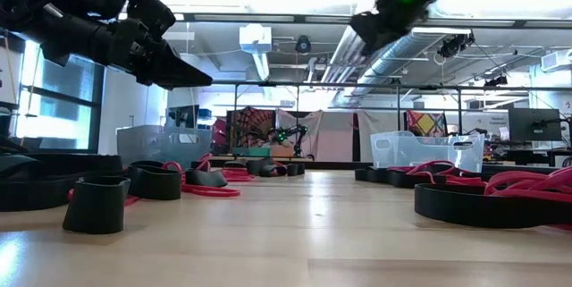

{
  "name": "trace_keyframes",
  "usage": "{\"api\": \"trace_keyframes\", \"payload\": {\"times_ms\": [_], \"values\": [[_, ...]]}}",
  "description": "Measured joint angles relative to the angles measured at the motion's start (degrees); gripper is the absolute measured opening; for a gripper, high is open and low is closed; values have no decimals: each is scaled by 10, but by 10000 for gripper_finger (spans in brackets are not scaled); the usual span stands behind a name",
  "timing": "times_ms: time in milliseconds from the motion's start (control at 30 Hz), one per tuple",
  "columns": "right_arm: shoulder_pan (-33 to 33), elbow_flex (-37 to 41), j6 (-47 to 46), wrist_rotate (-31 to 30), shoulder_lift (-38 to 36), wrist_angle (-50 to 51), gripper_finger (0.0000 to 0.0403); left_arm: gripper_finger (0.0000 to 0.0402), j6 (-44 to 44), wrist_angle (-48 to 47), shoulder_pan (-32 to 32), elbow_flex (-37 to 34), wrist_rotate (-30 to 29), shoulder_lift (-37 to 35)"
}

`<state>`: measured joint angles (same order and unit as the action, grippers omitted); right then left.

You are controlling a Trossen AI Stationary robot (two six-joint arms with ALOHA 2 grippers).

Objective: Sort rubber bands into baskets
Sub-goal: Put the red rubber band into the transparent bin

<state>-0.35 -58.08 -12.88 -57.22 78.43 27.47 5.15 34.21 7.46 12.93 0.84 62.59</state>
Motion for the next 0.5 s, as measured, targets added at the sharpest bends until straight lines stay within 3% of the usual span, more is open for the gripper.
{"api": "trace_keyframes", "payload": {"times_ms": [267,500], "values": [[-69,0,-134,-43,-33,182,0,0,0,0,0,0,0,0],[-138,27,-157,-38,-32,201,0,0,0,0,0,0,0,0]]}}
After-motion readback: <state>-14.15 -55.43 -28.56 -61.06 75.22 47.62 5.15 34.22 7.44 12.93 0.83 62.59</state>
